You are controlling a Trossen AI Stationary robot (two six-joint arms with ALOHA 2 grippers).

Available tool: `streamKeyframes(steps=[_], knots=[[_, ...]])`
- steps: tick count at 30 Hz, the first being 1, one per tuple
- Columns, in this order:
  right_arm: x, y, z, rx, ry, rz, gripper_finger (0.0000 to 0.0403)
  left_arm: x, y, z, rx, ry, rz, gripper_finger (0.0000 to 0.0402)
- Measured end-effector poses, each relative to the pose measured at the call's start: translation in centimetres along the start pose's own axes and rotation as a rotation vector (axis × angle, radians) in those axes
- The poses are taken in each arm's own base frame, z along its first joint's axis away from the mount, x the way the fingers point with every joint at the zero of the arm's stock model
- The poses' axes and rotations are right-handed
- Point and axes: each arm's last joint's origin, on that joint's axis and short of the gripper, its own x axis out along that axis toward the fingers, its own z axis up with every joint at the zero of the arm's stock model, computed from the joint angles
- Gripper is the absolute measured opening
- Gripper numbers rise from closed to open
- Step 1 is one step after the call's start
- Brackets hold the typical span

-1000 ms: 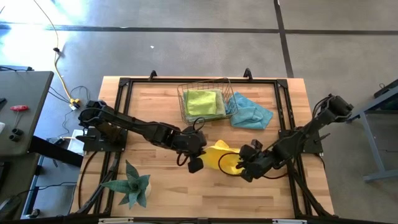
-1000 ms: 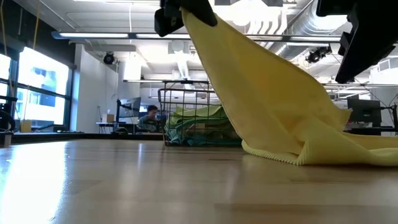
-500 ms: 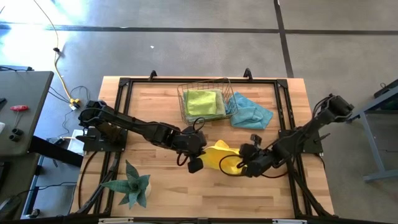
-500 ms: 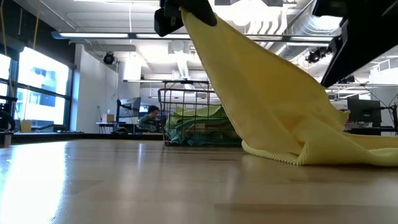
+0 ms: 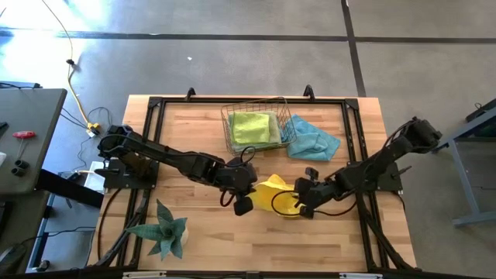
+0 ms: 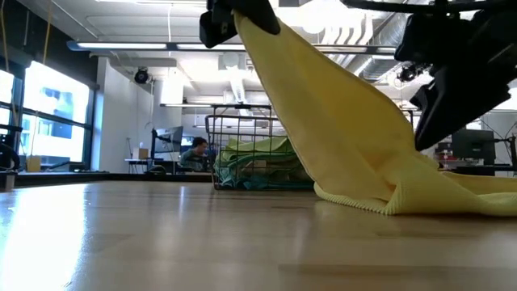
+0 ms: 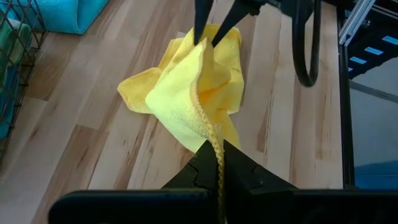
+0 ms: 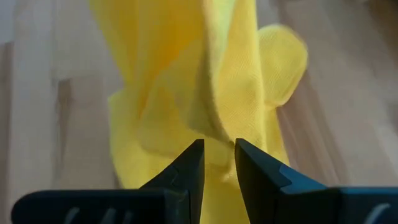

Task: Fold microfiber towels
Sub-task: Fold the yellow towel

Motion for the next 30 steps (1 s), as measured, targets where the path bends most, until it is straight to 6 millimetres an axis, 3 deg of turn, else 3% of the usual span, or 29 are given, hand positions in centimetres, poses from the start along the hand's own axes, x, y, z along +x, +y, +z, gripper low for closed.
streamKeyframes(steps=[7,14,18,23,30], knots=[[-0.9,0.0,0.6,0.046,-0.054,0.024,0.0083,0.0,0.1,-0.1,0.002,0.012,0.007,0.0000],[-0.8,-0.1,0.9,0.264,-0.046,0.057,0.0084,0.0,0.1,-0.1,0.002,0.008,0.014,0.0000],[-0.5,-0.6,1.2,0.309,0.013,0.110,0.0108,0.0,0.1,-0.1,0.000,0.007,0.014,0.0000],[-0.4,-1.0,1.5,0.230,0.072,0.183,0.0158,0.0,0.1,-0.1,-0.014,0.007,0.016,0.0000],[-0.2,-1.6,1.3,0.051,0.055,0.111,0.0210,0.0,0.1,-0.1,-0.033,0.006,0.015,0.0000]])
